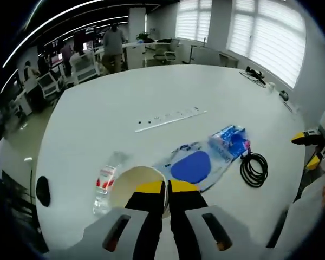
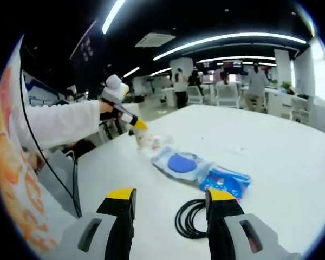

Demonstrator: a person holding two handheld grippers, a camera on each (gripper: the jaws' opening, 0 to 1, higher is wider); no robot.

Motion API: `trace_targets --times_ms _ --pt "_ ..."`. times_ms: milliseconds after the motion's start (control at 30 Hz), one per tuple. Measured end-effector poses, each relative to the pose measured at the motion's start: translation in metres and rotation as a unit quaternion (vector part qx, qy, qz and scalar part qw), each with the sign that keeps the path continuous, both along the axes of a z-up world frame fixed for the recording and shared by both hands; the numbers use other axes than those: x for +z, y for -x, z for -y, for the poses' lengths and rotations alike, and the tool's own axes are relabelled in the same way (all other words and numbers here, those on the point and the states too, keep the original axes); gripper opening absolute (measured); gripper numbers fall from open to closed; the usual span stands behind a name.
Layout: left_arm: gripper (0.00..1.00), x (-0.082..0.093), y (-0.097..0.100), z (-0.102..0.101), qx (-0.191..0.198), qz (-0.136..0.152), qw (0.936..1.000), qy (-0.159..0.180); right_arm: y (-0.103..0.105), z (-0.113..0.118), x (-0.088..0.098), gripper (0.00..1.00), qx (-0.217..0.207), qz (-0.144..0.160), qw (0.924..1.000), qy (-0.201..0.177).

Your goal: Arrange the tabletop items into an orderly group along one side of the table until the central work area is clear of visible clutter.

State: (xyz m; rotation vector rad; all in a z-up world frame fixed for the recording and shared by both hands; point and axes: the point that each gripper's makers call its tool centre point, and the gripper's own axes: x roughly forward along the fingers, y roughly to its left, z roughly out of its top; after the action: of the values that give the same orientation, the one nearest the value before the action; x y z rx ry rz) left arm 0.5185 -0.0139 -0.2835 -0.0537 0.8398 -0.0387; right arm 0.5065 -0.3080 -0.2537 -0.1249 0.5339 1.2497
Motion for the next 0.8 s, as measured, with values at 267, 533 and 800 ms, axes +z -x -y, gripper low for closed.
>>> trace_targets --times_ms 267,533,800 --pt "0.00 -0.032 -0.002 -0.013 0.020 -0.034 0.9992 0.007 -0.015 0.002 -0.014 0.52 -0.018 -0.020 0.9995 0.015" --pt "0.00 -0.052 -0.008 -0.030 0.043 -0.050 0.9977 0.015 -0.013 0.000 -0.021 0.52 -0.013 -0.030 0.9992 0.022" --pt "0.00 -0.062 -0.015 -0.034 0.046 -0.057 0.9972 0.011 -0.009 0.002 -0.028 0.51 -0.011 -0.038 0.9988 0.030"
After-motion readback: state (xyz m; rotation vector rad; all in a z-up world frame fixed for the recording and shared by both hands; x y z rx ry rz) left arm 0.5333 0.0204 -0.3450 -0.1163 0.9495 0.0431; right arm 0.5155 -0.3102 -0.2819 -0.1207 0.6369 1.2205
